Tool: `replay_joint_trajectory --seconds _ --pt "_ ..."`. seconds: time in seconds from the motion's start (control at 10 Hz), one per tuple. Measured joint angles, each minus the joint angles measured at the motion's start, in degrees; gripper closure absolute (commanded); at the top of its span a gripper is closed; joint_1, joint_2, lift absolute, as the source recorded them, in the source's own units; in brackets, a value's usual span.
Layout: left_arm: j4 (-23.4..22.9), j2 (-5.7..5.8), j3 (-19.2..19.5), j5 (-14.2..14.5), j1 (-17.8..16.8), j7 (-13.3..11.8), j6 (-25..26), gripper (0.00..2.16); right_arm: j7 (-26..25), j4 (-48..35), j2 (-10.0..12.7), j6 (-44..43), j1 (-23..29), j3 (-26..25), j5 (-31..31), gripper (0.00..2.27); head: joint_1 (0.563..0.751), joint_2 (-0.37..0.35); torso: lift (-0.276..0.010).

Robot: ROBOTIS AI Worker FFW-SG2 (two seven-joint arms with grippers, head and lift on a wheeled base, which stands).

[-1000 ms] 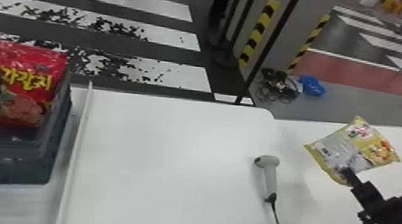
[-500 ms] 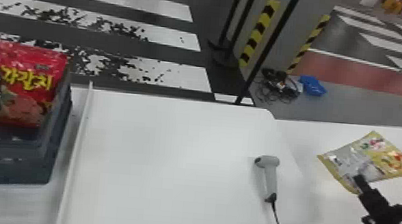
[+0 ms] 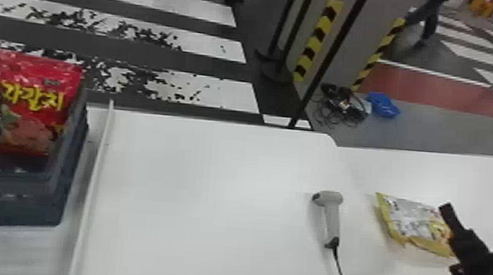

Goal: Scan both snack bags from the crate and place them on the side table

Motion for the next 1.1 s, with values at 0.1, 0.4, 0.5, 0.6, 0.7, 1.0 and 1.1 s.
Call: replay_joint_trajectory --seconds 0.1,0.4,0.5,0.6,0.7,1.0,1.1 --pt "0.0 0.04 0.0 0.0 0.0 0.0 -0.1 0.07 0.7 -6.5 2.3 -0.5 2.7 0.5 -0.2 0.03 0.695 -0.350 -0.095" --pt "-0.8 0.10 -0.2 0.0 0.1 0.0 -0.3 0.07 1.4 -25.9 9.3 -6.0 12.4 9.3 1.0 0.02 0.695 -0.350 -0.095" --pt "-1.2 0.06 -0.2 0.0 0.2 0.0 -0.2 0.07 1.3 -31.1 11.4 -7.7 15.3 13.7 3.1 0.02 0.695 -0.350 -0.095" --pt "-1.6 0.04 -0.2 0.0 0.4 0.2 -0.2 0.07 1.0 -35.2 13.3 -8.8 17.6 18.2 6.2 0.02 0.695 -0.348 -0.095" --pt "-2.0 0.04 -0.2 0.0 0.6 0.7 -0.2 0.07 0.2 -37.8 14.8 -9.1 19.3 22.8 9.8 0.02 0.695 -0.279 -0.095" --pt "-4.3 -0.36 -1.6 -1.1 1.1 3.6 0.0 0.07 -4.7 -42.1 18.4 -9.0 23.9 34.2 18.9 0.02 0.695 -0.149 -0.095" --pt "-4.6 -0.54 -2.3 -1.4 1.0 5.0 0.1 0.07 -7.4 -43.7 19.2 -9.5 26.0 37.8 21.6 0.02 0.695 -0.112 -0.095"
